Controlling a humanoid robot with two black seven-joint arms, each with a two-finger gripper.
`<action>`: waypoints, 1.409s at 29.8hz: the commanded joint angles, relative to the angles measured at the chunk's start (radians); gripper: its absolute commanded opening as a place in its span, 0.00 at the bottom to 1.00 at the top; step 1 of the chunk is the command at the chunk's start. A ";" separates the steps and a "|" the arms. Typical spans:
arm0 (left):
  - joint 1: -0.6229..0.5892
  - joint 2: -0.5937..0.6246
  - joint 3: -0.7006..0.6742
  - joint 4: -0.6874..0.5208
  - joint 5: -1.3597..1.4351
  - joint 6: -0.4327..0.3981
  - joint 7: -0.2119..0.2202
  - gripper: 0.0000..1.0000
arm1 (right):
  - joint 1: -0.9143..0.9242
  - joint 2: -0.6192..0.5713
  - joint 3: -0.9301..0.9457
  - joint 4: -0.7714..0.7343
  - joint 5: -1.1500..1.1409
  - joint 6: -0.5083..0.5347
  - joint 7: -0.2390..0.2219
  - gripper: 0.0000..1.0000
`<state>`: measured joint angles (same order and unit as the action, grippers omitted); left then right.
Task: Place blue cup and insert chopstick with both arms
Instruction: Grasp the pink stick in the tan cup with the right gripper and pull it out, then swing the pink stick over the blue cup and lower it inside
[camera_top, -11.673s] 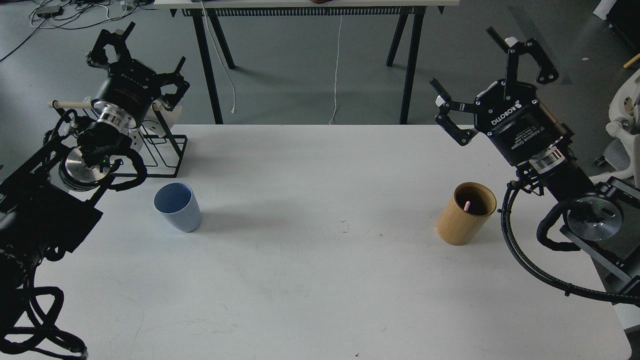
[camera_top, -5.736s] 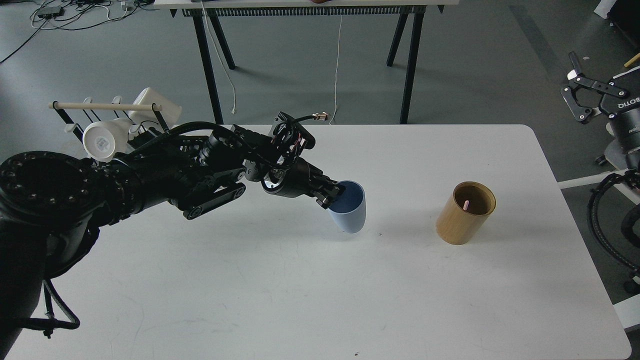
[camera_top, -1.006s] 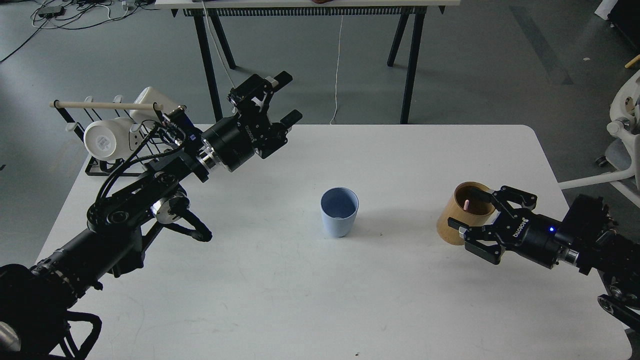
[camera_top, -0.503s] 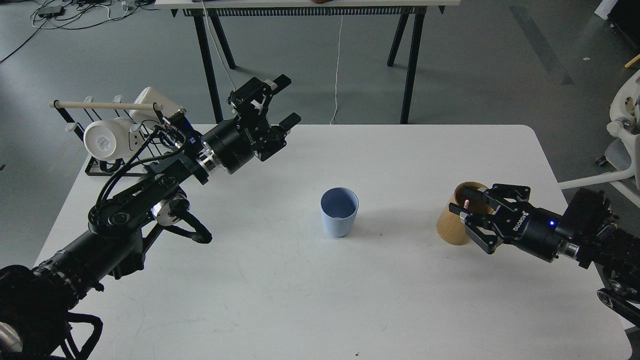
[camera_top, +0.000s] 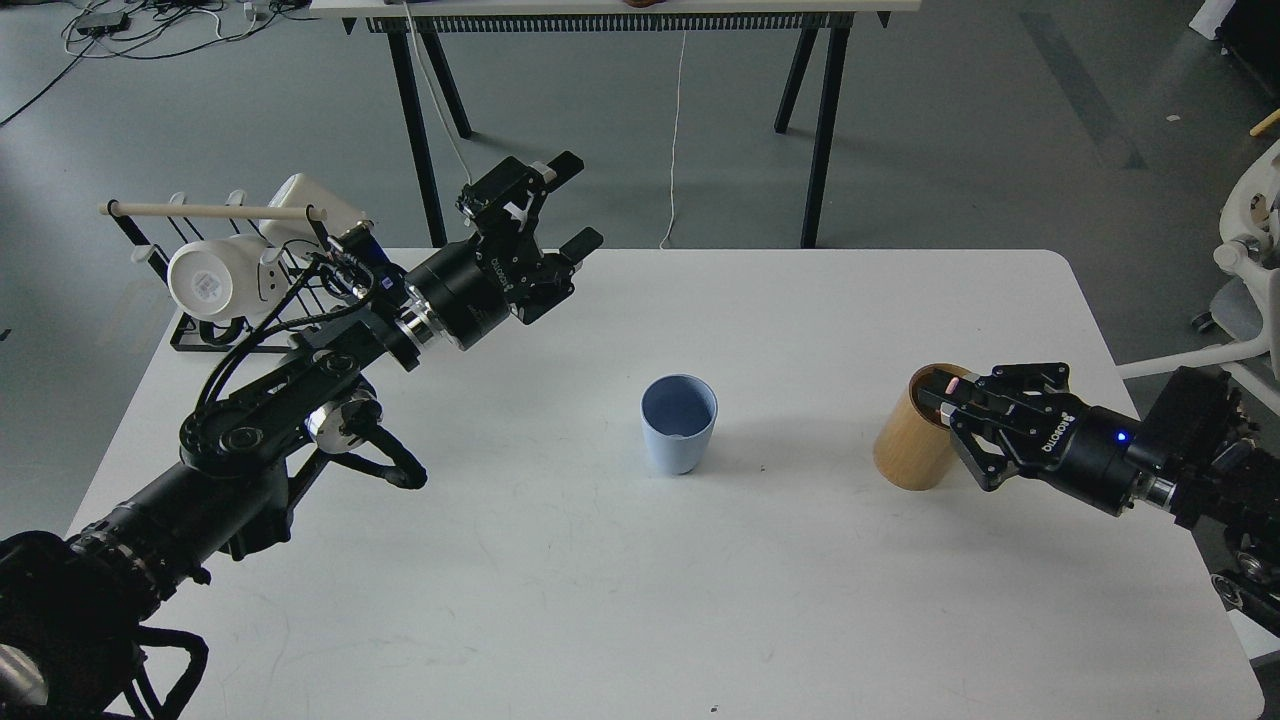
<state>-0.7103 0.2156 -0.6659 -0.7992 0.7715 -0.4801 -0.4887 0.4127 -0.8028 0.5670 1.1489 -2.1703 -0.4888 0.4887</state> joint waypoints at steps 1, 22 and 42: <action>0.000 -0.001 0.002 0.000 0.000 0.000 0.000 0.95 | 0.000 -0.018 0.005 0.000 0.015 0.000 0.000 0.12; 0.025 -0.016 0.006 0.000 0.000 0.000 0.000 0.95 | -0.009 -0.095 0.034 0.008 0.136 0.000 0.000 0.00; 0.028 -0.021 0.006 0.018 0.000 0.001 0.000 0.95 | -0.012 -0.355 0.076 0.386 0.406 0.000 0.000 0.00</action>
<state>-0.6830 0.1977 -0.6600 -0.7875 0.7716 -0.4788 -0.4887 0.4004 -1.1131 0.6427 1.4615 -1.8193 -0.4887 0.4887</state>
